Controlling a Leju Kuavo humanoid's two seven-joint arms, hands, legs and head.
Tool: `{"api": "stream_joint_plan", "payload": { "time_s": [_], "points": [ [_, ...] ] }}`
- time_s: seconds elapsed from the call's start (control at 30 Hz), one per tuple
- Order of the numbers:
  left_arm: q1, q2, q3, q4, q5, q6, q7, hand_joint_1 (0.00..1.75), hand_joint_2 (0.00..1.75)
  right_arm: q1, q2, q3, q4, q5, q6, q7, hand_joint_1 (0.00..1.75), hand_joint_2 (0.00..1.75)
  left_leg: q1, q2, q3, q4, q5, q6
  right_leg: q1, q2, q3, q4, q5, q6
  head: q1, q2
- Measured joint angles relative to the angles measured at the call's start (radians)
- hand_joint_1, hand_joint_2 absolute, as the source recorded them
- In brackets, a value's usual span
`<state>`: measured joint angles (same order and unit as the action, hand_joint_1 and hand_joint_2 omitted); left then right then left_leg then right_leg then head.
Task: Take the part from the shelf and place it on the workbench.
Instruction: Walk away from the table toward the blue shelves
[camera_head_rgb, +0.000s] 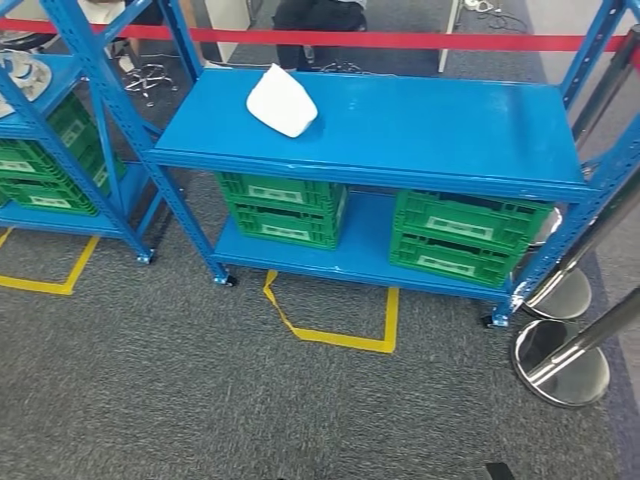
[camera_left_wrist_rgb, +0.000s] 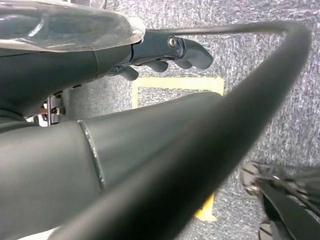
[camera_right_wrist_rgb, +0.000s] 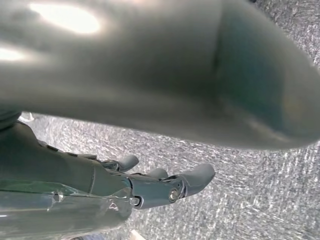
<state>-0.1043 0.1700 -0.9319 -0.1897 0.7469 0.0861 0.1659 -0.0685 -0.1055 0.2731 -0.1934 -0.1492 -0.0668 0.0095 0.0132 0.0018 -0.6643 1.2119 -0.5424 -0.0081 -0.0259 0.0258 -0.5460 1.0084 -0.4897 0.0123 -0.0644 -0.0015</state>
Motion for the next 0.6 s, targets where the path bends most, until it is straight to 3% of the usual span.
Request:
{"api": "stream_joint_plan", "payload": {
  "time_s": [0.07, 0.13, 0.23, 0.27, 0.3, 0.4, 0.43, 0.47, 0.5, 0.53, 0.6],
  "points": [
    [-0.001, 0.003, 0.0, 0.0, 0.0, 0.0, 0.0, 0.0, 0.0, 0.0, 0.002, 0.0, 0.0, 0.0, 0.0, -0.001, 0.0, 0.0, -0.027, -0.008, 0.064, -0.149, 0.065, 0.04, 0.007, 0.006, 0.0, -0.004, 0.003, -0.005, -0.007, 0.0],
    [-0.003, 0.007, 0.0, 0.0, 0.0, 0.001, -0.001, 0.0, 0.0, 0.0, 0.005, 0.0, -0.001, 0.0, 0.001, -0.001, 0.0, 0.0, -0.042, -0.01, 0.1, -0.233, 0.086, 0.057, 0.011, 0.009, 0.001, -0.008, 0.004, -0.007, -0.01, 0.0],
    [-0.005, 0.008, 0.0, 0.0, 0.0, 0.001, -0.003, 0.0, 0.0, 0.0, 0.006, 0.0, -0.001, 0.0, 0.0, 0.001, 0.0, 0.0, -0.039, -0.004, 0.112, -0.261, 0.092, 0.048, 0.012, 0.006, 0.001, -0.011, 0.001, 0.0, -0.012, 0.0],
    [-0.004, 0.008, 0.0, 0.0, 0.0, 0.001, -0.003, 0.0, 0.0, 0.0, 0.006, 0.0, -0.001, 0.0, 0.0, 0.003, 0.0, 0.0, -0.035, -0.002, 0.118, -0.272, 0.096, 0.046, 0.013, 0.0, -0.005, 0.004, -0.011, 0.003, -0.011, 0.0],
    [-0.003, 0.007, 0.0, 0.0, 0.0, 0.001, -0.004, 0.0, 0.0, 0.0, 0.006, 0.0, -0.001, 0.0, -0.001, 0.004, 0.0, 0.0, -0.031, 0.001, 0.124, -0.282, 0.1, 0.044, 0.015, -0.006, -0.019, 0.039, -0.036, 0.006, -0.007, 0.0],
    [-0.002, 0.004, 0.0, 0.0, 0.0, 0.0, -0.004, 0.0, 0.0, -0.001, 0.004, 0.0, 0.0, 0.0, -0.003, 0.008, 0.0, 0.0, -0.029, 0.005, 0.128, -0.286, 0.102, 0.046, 0.016, -0.014, -0.096, 0.225, -0.132, 0.014, 0.012, 0.0],
    [-0.002, 0.003, 0.0, 0.0, 0.0, 0.0, -0.004, 0.0, 0.0, -0.001, 0.003, 0.0, 0.0, 0.0, -0.003, 0.01, 0.0, 0.0, -0.029, 0.006, 0.129, -0.286, 0.102, 0.046, 0.016, -0.015, -0.108, 0.258, -0.139, 0.016, 0.016, 0.0],
    [-0.001, 0.002, 0.0, 0.0, 0.0, 0.0, -0.004, 0.0, 0.0, 0.0, 0.003, 0.0, 0.0, 0.0, -0.003, 0.013, 0.0, 0.0, -0.029, 0.006, 0.13, -0.285, 0.101, 0.045, 0.016, -0.016, -0.101, 0.251, -0.126, 0.017, 0.021, 0.0],
    [-0.001, 0.001, 0.0, 0.0, 0.0, -0.001, -0.004, 0.0, 0.0, 0.0, 0.003, 0.0, 0.0, 0.0, -0.003, 0.014, 0.0, 0.0, -0.029, 0.006, 0.132, -0.284, 0.1, 0.044, 0.016, -0.018, -0.075, 0.203, -0.094, 0.018, 0.026, 0.0],
    [-0.001, -0.001, 0.0, 0.0, 0.0, -0.001, -0.004, 0.0, 0.0, 0.0, 0.002, 0.001, 0.0, 0.0, -0.003, 0.016, 0.0, 0.0, -0.028, 0.007, 0.134, -0.282, 0.098, 0.041, 0.016, -0.02, -0.035, 0.126, -0.057, 0.018, 0.032, 0.0],
    [-0.002, -0.002, 0.0, 0.0, 0.0, -0.001, -0.004, 0.0, 0.0, -0.002, 0.0, 0.001, 0.0, 0.0, -0.003, 0.016, 0.0, 0.0, -0.031, 0.007, 0.136, -0.275, 0.093, 0.034, 0.017, -0.024, 0.03, -0.004, -0.015, 0.009, 0.042, 0.0]
  ]
}}
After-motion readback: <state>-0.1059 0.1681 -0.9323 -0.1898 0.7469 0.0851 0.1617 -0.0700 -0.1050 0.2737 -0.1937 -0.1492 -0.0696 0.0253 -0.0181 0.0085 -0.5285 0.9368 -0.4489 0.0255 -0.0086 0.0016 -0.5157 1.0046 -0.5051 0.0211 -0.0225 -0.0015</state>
